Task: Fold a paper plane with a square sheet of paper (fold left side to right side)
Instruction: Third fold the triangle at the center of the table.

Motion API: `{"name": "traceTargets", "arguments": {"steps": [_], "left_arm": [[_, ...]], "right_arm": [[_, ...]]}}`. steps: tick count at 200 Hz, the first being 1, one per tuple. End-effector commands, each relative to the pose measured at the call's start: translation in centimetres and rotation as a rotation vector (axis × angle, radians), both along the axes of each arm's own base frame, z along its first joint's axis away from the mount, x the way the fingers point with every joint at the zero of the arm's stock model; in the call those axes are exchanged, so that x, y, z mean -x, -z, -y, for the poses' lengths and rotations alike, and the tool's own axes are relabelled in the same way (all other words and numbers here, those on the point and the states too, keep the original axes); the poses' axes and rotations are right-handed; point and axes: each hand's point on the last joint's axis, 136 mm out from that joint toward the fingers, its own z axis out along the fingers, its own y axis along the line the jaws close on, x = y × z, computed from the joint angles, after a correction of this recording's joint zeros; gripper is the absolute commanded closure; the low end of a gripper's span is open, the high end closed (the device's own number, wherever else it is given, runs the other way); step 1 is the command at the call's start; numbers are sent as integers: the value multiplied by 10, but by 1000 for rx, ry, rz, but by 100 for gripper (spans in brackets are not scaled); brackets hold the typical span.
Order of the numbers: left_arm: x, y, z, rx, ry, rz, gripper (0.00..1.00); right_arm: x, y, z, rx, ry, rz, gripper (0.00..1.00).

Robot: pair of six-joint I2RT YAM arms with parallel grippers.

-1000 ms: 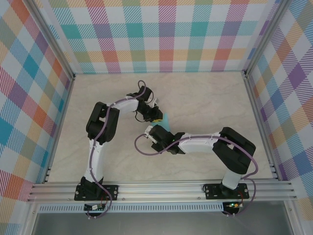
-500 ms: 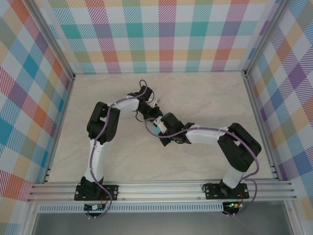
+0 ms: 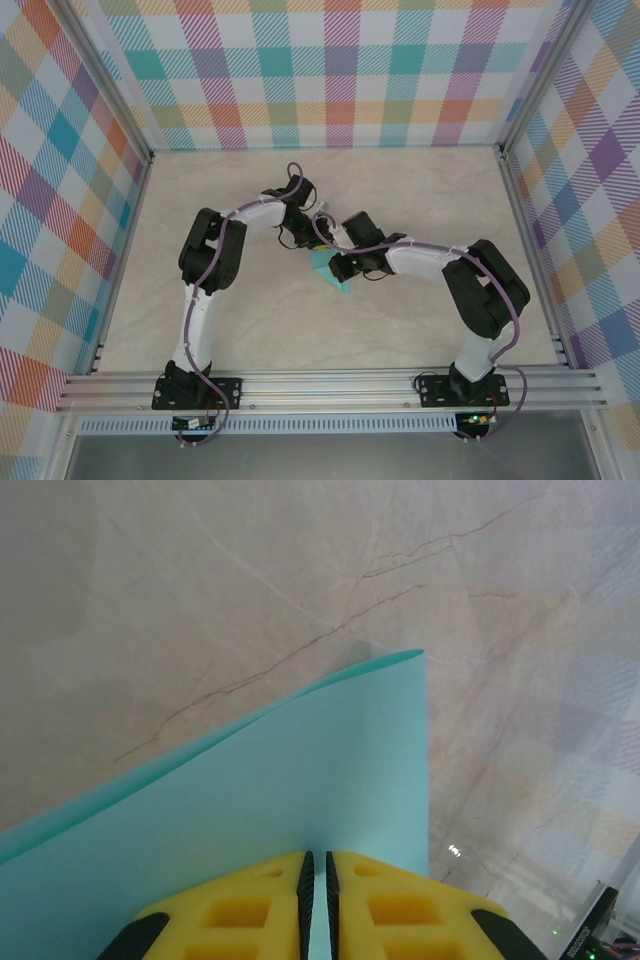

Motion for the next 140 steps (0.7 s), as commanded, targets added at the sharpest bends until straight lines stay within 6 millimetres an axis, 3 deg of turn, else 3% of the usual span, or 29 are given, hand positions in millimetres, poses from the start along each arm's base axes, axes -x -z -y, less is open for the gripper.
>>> {"name": "traceTargets", "arguments": {"steps": [1, 53, 140], "left_arm": [[18, 20, -2, -60, 31, -65, 84], [17, 17, -1, -61, 39, -59, 84], [16, 21, -1, -64, 35, -61, 84]], "right_arm": [[1, 7, 1, 12, 16, -64, 100], [-4, 17, 16, 41, 80, -97, 100], [-18, 19, 19, 41, 118, -121, 100]]}}
